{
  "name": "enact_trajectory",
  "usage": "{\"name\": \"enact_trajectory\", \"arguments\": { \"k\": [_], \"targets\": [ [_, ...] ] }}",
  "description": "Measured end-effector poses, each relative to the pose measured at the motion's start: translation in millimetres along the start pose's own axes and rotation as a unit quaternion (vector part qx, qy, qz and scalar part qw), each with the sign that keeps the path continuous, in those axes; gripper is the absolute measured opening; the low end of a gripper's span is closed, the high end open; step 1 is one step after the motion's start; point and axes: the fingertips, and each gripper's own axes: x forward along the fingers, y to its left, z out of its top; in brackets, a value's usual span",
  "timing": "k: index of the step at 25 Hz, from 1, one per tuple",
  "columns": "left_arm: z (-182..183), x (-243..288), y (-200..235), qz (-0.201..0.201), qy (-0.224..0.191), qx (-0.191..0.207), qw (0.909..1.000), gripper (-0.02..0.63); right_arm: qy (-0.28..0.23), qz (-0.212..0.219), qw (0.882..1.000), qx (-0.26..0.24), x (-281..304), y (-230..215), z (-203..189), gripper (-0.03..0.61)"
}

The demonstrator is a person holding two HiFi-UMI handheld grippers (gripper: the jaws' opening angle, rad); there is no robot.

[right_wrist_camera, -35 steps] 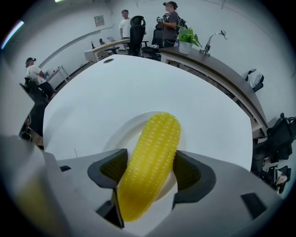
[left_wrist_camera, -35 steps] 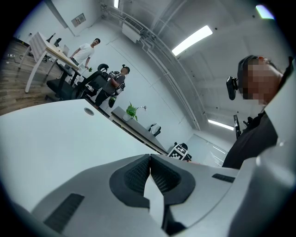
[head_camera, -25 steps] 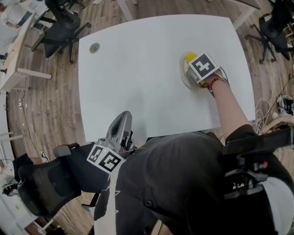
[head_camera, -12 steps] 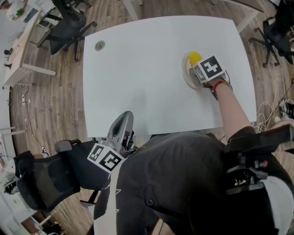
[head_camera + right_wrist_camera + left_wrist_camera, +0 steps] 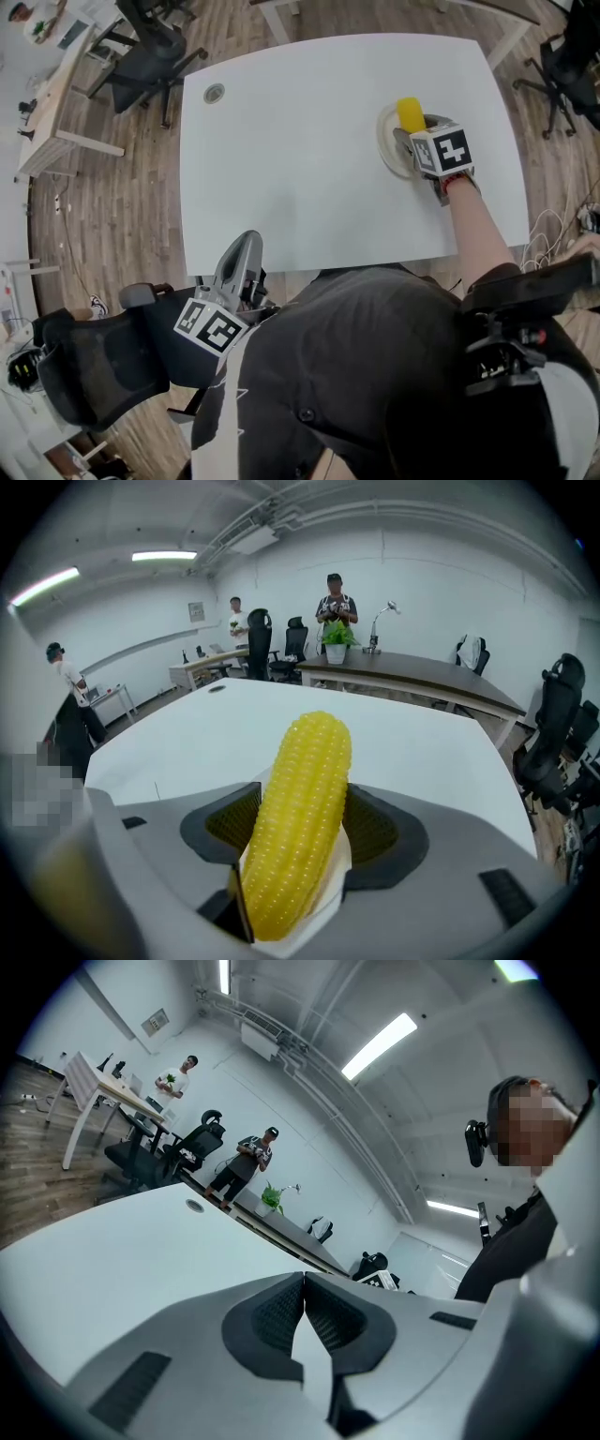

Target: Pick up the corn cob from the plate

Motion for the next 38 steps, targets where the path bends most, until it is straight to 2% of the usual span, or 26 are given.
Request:
{"name": "enact_trajectory", "arguments": {
  "k": [6, 9, 14, 23, 27, 33, 38],
  "targets": [
    [0.5, -6.3, -10.3, -0.026, 0.002, 0.022, 0.9994, 0.015, -0.103, 0.002, 0.994, 0.034, -24.0, 5.3, -0.2, 0.278],
    [-4.2, -6.9, -19.0, -0.044, 0.014, 0.042, 0.9980, 0.015, -0.130, 0.016, 0.990, 0.054, -41.9, 15.1, -1.1, 0.276],
    [-9.6, -10.8, -18.1, -0.069, 0.029, 0.038, 0.9965, 0.015, -0.167, 0.054, 0.980, 0.089, -69.3, 47.5, -13.3, 0.268],
    [-19.2, -8.9, -34.1, -0.128, 0.067, 0.044, 0.9886, 0.015, -0.201, 0.106, 0.957, 0.177, -118.4, 97.0, -48.6, 0.265],
    [-25.1, -13.1, -38.0, -0.146, 0.075, 0.047, 0.9853, 0.015, -0.217, 0.122, 0.948, 0.200, -142.5, 122.8, -62.3, 0.265],
    [-32.4, -31.8, -47.1, -0.179, 0.085, 0.054, 0.9787, 0.015, -0.217, 0.118, 0.945, 0.213, -168.6, 154.0, -97.0, 0.265],
    [-37.6, -47.3, -36.3, -0.188, 0.098, 0.053, 0.9758, 0.015, -0.227, 0.103, 0.937, 0.247, -181.8, 167.7, -114.1, 0.264]
  ]
}}
